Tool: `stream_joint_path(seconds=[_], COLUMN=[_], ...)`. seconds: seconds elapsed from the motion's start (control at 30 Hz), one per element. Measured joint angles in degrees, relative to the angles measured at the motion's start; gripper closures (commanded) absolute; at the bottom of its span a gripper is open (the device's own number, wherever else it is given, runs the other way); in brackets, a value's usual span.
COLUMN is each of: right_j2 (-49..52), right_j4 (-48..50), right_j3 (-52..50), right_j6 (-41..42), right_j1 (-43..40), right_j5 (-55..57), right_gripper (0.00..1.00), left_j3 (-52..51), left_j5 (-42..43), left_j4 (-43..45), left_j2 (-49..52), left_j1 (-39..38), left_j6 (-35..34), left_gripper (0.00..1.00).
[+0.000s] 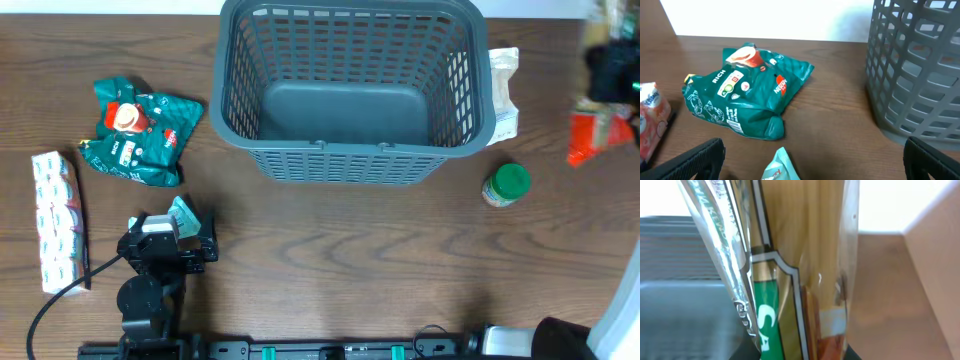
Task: Pack container
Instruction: 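Lift the pasta packet with the right gripper and carry it over the basket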
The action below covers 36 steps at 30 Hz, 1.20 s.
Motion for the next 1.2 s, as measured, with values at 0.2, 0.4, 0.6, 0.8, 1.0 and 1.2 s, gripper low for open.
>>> stream_joint_path(seconds=[0.2,0.4,0.6,0.8,1.0,1.2], right_j2=[2.54,6.25,10.10,13.07,17.20,21.99], right_j4=[0.11,2.89,2.14,-4.33,-9.94,-14.05], right_j3=[5.73,6.19,6.19,6.19,6.19,6.19], right_j6=[-5.92,-12.72,-20.39,-28.89,-35.45,-39.67], right_j1=[13.57,20.92,26.16,28.94,29.62,29.62], right_j5=[-2.95,-8.20,-10.21,-10.45,-10.40,-11.85], right_gripper=[0.99,0.99,0.99,0.99,0.99,0.99], left_j3=[0.00,-0.02,0.00,-0.02,-0.02,-0.02], left_j5=[0.00,0.00,0.00,0.00,0.00,0.00], left_j4=[0.00,0.00,0.00,0.00,0.00,0.00], left_j2=[0.00,0.00,0.00,0.00,0.00,0.00], left_j1=[0.00,0.00,0.00,0.00,0.00,0.00], left_j6=[0.00,0.00,0.00,0.00,0.00,0.00], left_gripper=[0.01,0.02,0.01,0.01,0.01,0.01])
